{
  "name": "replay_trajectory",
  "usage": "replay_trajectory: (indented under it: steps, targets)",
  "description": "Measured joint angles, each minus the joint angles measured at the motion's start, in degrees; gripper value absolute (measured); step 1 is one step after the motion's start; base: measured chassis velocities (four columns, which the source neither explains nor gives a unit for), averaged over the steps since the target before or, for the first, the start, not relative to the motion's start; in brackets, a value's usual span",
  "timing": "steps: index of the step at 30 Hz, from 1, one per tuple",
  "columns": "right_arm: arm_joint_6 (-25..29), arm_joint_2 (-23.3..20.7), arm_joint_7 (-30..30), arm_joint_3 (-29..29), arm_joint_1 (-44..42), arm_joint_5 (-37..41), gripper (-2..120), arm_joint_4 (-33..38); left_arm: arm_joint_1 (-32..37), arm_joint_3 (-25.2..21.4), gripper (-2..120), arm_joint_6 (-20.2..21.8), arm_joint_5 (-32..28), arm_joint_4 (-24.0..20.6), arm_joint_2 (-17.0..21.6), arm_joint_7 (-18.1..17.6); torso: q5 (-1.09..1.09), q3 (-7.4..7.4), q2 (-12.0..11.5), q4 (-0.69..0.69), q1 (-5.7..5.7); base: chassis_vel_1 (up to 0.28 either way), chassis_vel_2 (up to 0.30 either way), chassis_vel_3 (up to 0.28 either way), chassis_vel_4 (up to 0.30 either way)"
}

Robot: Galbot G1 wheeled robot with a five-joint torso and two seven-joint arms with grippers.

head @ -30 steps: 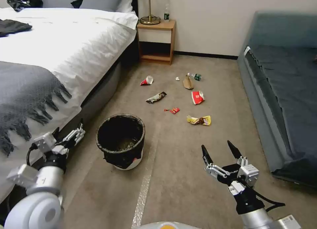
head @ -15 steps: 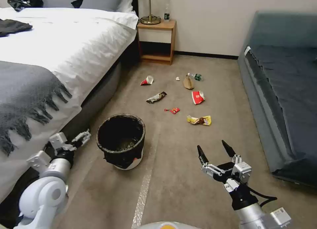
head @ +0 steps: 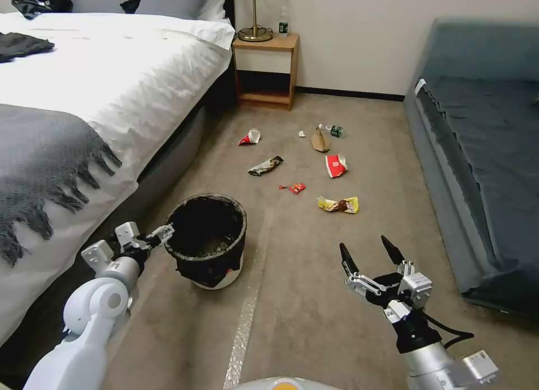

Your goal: Pick up the trash can from the floor.

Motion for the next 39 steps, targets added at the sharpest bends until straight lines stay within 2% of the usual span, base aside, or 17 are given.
replay_trajectory:
  steps: [8,14,17,21,24,26,27,29,30,31,33,36,39]
  targets:
    - [0.0,-0.3,0.2,0.4,0.5,0.5,100,-0.6,-2.6,3.0,97,0.7,-0.3,4.6,-0.9,-1.6,0.00,0.00,0.0,0.00,0.00,0.000,0.000,0.000,0.000]
    - [0.0,-0.3,0.4,0.5,0.7,0.8,100,-0.8,-3.8,4.1,84,0.6,-0.4,6.4,-1.4,-2.5,0.04,-0.01,0.0,0.01,0.00,0.000,0.000,0.000,0.000]
    - [-0.2,-0.2,0.4,0.6,0.9,1.4,100,-1.1,-4.0,4.2,66,-0.3,-0.3,7.5,-2.2,-3.6,0.07,-0.01,0.0,0.03,0.00,0.000,0.000,0.000,0.000]
    - [-0.2,-0.4,0.5,0.6,0.9,1.5,100,-1.1,-3.8,4.2,59,-0.5,-0.3,7.6,-2.5,-3.6,0.05,-0.02,0.0,0.03,0.00,0.000,0.000,0.000,0.000]
    - [-0.2,-0.4,0.5,0.5,1.2,1.5,100,-1.4,-3.3,3.9,41,-0.7,-0.3,7.6,-2.9,-3.6,0.04,-0.02,0.0,0.00,-0.01,0.000,0.000,0.000,0.000]
    - [-0.2,-0.4,0.6,0.4,1.2,1.4,100,-1.4,-3.2,3.8,38,-0.7,-0.3,7.6,-2.9,-3.5,0.04,-0.02,0.0,0.00,-0.01,0.000,0.000,0.000,0.000]
    - [-0.3,-0.4,0.6,0.3,1.2,1.4,100,-1.5,-2.9,3.6,29,-0.8,-0.3,7.6,-2.9,-3.5,0.04,-0.02,0.0,0.00,-0.01,0.000,0.000,0.000,0.000]
    - [-0.3,-0.4,0.6,0.3,1.2,1.4,100,-1.5,-2.9,3.6,29,-0.8,-0.3,7.6,-2.9,-3.5,0.04,-0.02,0.0,0.00,-0.01,0.000,0.000,0.000,0.000]
    - [-0.3,-0.4,0.6,0.3,1.2,1.4,100,-1.5,-2.9,3.5,21,-0.8,-0.3,7.6,-2.9,-3.5,0.03,-0.02,0.0,0.00,-0.01,0.000,0.000,0.000,0.000]
    - [-0.3,-0.4,0.6,0.3,1.2,1.4,100,-1.5,-2.9,3.5,21,-0.8,-0.3,7.6,-2.9,-3.5,0.03,-0.02,0.0,0.00,-0.01,0.000,0.000,0.000,0.000]
    - [-0.3,-0.5,0.6,0.3,1.2,1.4,100,-1.5,-2.7,3.2,10,-0.9,-0.2,7.6,-2.8,-3.5,0.02,-0.02,0.0,0.01,-0.01,0.000,0.000,0.000,0.000]
    - [-0.3,-0.7,0.6,0.3,1.3,1.4,100,-1.4,-2.6,2.8,5,-0.9,-0.2,7.6,-2.7,-3.5,0.01,-0.01,0.0,0.00,0.00,0.000,0.000,0.000,0.000]
    - [-0.3,-0.7,0.7,0.3,1.3,1.4,100,-1.4,-2.4,2.6,5,-0.9,-0.2,7.5,-2.7,-3.5,0.00,-0.01,0.0,0.00,0.00,0.000,0.000,0.000,0.000]
